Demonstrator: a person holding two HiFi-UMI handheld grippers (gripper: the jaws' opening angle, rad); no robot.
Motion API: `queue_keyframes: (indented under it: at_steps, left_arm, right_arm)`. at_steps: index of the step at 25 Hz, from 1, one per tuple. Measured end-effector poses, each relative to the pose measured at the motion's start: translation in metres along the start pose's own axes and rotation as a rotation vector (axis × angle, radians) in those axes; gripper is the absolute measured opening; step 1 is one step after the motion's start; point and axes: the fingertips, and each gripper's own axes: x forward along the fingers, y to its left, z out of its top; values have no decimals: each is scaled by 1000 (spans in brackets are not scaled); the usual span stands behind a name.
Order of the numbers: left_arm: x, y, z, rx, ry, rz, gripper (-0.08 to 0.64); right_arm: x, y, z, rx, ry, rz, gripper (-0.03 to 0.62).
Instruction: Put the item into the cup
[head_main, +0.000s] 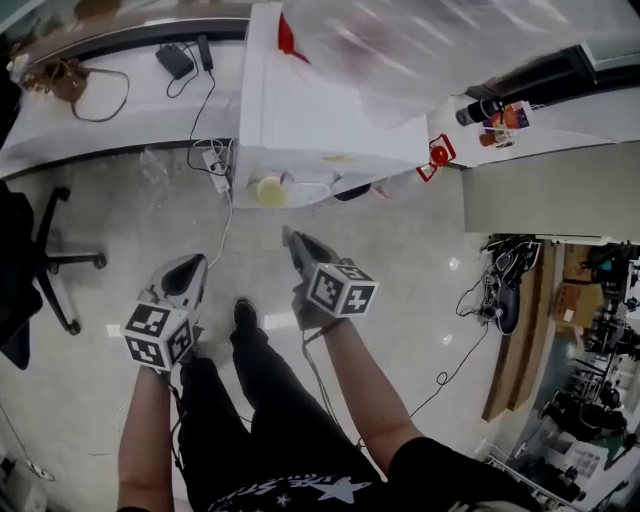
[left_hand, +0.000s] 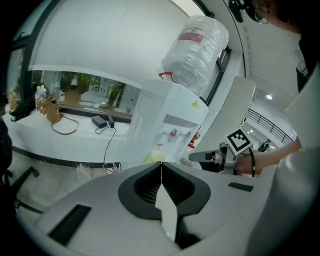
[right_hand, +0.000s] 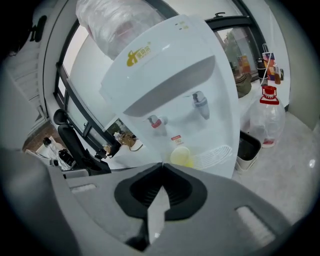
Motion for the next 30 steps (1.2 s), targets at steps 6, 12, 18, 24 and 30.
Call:
queue_keyframes:
  at_steps: [6,12,18,24,30]
  left_arm:
    - [23,15,-7,-28,-27,23,6]
    - [45,32,-13,-53,-32,37,6]
    - [59,43,-13,-55,-33,40,6]
    - [64,43,-24,-67,-18,30,6]
    - [63,47,-34,-88,-1,32,6]
  right_arm:
    - [38,-19,10,17,-31,4,2]
    - [68,-27,18,6,-46,4,1]
    - [93,-35,23,12,-80,2,2]
    - [112,-40,20,-4,-79,-12,2]
    - [128,-41,17,-64,-60,-35,2]
